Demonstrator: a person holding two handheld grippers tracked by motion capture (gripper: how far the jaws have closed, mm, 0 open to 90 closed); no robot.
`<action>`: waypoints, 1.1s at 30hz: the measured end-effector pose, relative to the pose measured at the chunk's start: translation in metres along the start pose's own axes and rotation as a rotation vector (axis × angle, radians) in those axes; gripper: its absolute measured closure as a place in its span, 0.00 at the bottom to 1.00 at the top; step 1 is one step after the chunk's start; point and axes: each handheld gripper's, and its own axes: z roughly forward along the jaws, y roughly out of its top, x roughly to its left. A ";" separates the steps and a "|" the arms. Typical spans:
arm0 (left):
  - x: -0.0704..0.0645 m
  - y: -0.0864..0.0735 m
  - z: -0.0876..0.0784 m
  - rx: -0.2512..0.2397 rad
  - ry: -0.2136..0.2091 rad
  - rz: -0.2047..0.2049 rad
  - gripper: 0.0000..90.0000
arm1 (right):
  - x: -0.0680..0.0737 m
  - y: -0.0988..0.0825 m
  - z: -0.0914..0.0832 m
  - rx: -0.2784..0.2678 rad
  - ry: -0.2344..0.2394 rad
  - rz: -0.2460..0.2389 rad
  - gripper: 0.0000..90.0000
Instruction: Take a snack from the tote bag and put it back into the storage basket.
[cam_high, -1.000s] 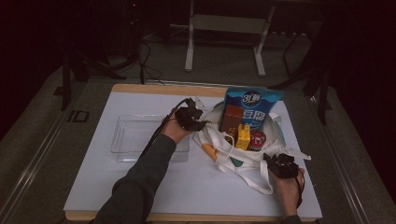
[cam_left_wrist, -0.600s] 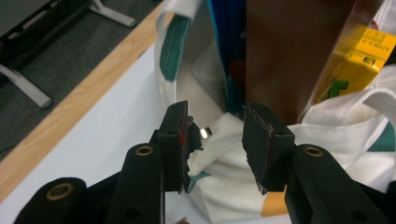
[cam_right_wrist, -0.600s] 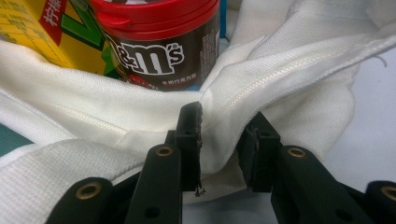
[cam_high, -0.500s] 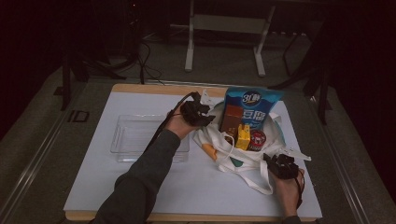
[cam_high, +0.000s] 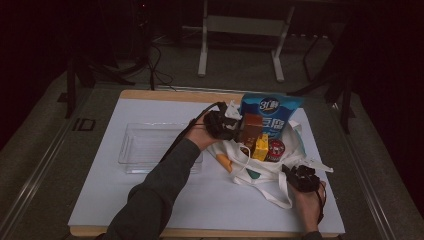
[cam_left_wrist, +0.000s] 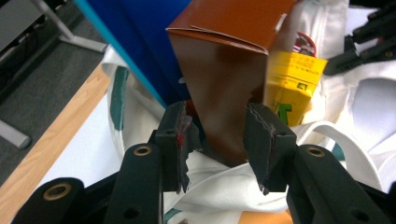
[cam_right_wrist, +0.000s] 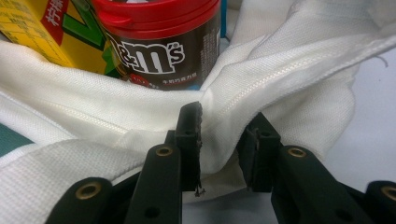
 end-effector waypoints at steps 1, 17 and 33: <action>0.000 0.000 0.000 -0.002 0.001 0.009 0.67 | 0.000 0.000 0.000 0.000 0.000 0.000 0.79; 0.008 -0.002 0.003 -0.054 -0.076 0.012 0.43 | 0.000 0.000 0.000 -0.003 0.003 -0.001 0.79; 0.020 0.015 0.026 -0.091 -0.124 -0.027 0.28 | -0.001 -0.001 0.000 -0.002 0.012 0.007 0.79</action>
